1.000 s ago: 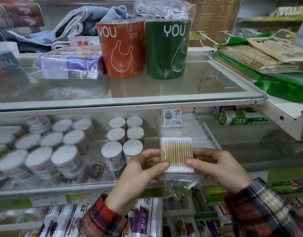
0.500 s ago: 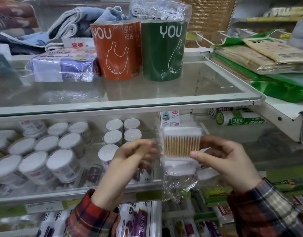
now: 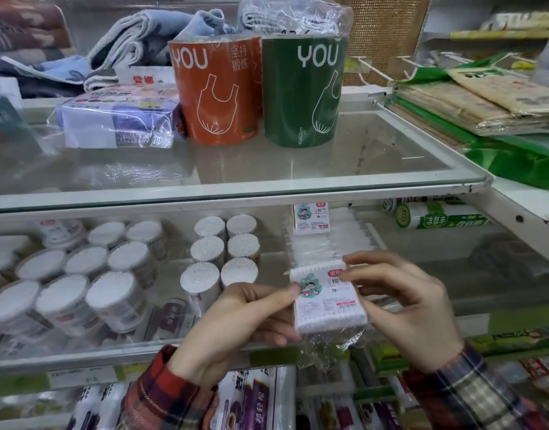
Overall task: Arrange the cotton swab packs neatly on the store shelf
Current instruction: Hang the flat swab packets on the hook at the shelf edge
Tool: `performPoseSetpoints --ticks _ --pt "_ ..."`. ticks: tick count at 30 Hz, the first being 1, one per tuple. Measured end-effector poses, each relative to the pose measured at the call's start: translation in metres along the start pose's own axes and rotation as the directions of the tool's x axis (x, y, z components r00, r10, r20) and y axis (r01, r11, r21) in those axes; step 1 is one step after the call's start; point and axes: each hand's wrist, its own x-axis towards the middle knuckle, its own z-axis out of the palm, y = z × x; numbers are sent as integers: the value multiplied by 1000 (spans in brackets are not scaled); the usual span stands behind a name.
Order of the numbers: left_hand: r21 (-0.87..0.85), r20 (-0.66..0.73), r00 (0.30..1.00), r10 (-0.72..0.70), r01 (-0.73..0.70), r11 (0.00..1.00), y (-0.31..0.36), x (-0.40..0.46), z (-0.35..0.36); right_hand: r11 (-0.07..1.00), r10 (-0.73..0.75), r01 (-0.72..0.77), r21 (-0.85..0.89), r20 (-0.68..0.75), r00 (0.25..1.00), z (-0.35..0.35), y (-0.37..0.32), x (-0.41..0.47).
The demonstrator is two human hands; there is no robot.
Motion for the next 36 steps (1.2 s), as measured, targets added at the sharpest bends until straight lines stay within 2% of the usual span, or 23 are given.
performPoseSetpoints --ticks 8,12,14,16,18,20,22,26,30,32,36 --pt "-18 -8 1000 12 -12 1000 -4 4 -1 999 40 -40 35 7 999 1 5 -3" --pt "6 -33 997 70 -69 998 -3 5 -2 995 85 -84 51 -10 996 -3 4 -4" --pt "12 -62 991 116 -116 993 0 6 -2 965 223 -211 155 -61 973 -6 3 -2" --pt "52 -78 982 170 -166 985 3 8 -2 874 411 -369 316 -73 909 -11 0 3" --pt "109 -96 970 224 -213 971 5 14 -4 791 516 -492 364 34 856 -17 -4 10" --pt "157 -87 961 261 -245 957 8 21 -4 770 550 -568 291 149 822 -21 -5 16" --pt "190 -73 962 263 -245 951 12 31 0 779 566 -598 187 199 800 -19 -3 25" --pt "250 -117 940 321 -285 925 25 57 8 808 557 -579 110 181 811 -13 9 56" --pt "315 -257 880 399 -314 896 35 88 8 822 563 -569 -17 167 809 -6 30 85" --pt "348 -283 863 417 -313 884 32 102 4 833 554 -546 -93 153 818 1 42 92" --pt "371 -314 845 432 -310 875 16 116 -1 830 556 -541 -133 148 818 16 60 92"
